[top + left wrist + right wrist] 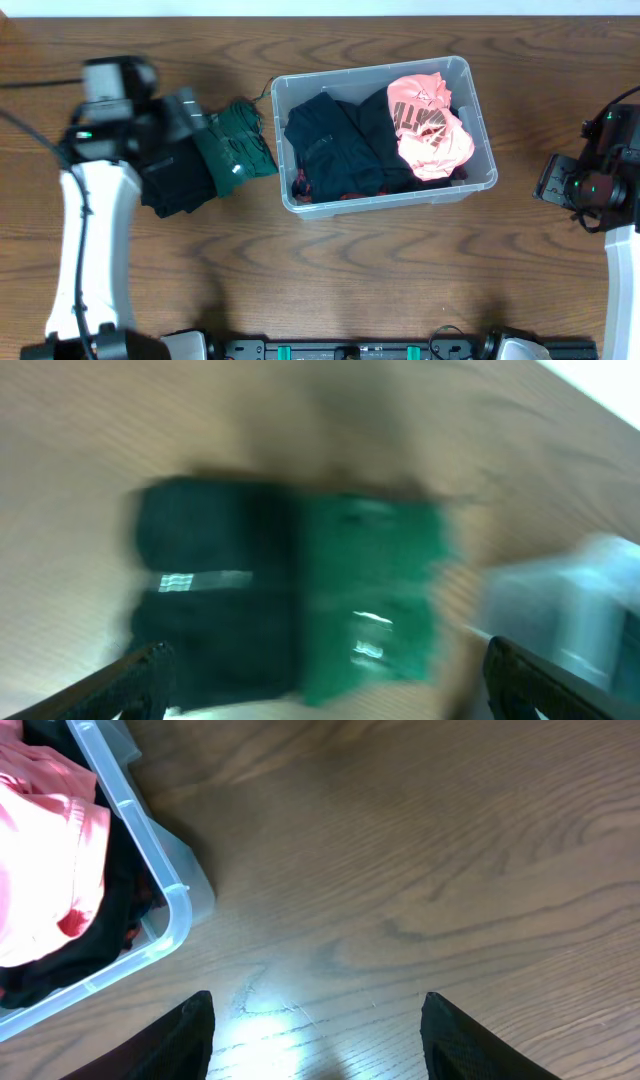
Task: Pack container
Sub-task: 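Move the left gripper back and grasp the black folded garment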
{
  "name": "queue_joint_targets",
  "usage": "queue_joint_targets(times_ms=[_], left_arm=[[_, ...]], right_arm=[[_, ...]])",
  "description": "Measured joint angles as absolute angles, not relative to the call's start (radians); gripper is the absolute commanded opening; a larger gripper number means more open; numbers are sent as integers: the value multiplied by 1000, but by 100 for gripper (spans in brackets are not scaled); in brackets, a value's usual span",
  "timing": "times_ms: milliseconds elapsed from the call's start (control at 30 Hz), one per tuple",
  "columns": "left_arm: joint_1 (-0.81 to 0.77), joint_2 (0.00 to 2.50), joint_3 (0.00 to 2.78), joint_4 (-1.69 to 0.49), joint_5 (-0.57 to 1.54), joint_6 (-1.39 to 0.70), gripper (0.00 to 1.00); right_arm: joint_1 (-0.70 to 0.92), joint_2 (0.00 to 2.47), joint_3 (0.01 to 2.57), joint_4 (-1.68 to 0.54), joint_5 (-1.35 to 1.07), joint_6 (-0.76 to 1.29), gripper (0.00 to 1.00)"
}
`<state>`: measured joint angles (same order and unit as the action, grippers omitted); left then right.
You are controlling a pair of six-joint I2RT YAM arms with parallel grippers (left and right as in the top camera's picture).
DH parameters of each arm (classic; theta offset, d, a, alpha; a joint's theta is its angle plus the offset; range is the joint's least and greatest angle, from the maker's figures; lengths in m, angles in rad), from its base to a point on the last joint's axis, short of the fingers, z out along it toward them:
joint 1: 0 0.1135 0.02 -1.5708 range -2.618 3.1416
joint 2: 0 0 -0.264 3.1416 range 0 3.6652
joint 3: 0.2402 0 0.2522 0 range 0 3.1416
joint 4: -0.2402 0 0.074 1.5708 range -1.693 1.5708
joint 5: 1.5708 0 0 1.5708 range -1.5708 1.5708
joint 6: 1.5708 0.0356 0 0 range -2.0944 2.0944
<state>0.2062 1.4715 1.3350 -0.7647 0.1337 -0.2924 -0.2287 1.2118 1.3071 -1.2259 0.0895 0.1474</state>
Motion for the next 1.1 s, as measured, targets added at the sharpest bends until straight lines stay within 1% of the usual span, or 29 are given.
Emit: queue_joint_targets(times_ms=[100, 200, 300, 567, 700, 867, 933, 1033, 1100], left_arm=[[354, 1541, 1330, -768, 174, -286, 98], [437, 1625, 1324, -772, 228, -279, 98], [463, 1723, 1314, -776, 272, -264, 98], [458, 1944, 1300, -778, 323, -236, 99], [458, 1965, 1300, -778, 344, -234, 74], [456, 1954, 1300, -791, 364, -234, 25], [456, 1936, 1300, -802, 368, -228, 19], [455, 1882, 1298, -811, 382, -218, 6], [454, 1814, 1294, -816, 400, -212, 6]], right_arm=[[-229, 1220, 1307, -1226, 90, 147, 65], [-229, 1222, 1307, -1226, 90, 147, 65], [-229, 1222, 1307, -1226, 90, 147, 65], [-229, 1222, 1307, -1227, 90, 147, 65], [-229, 1222, 1307, -1227, 90, 147, 65], [-229, 1222, 1307, -1227, 90, 147, 64], [-229, 1222, 1307, -1227, 90, 147, 65], [-229, 1222, 1307, -1227, 91, 147, 65], [-229, 1222, 1307, -1227, 90, 147, 65]])
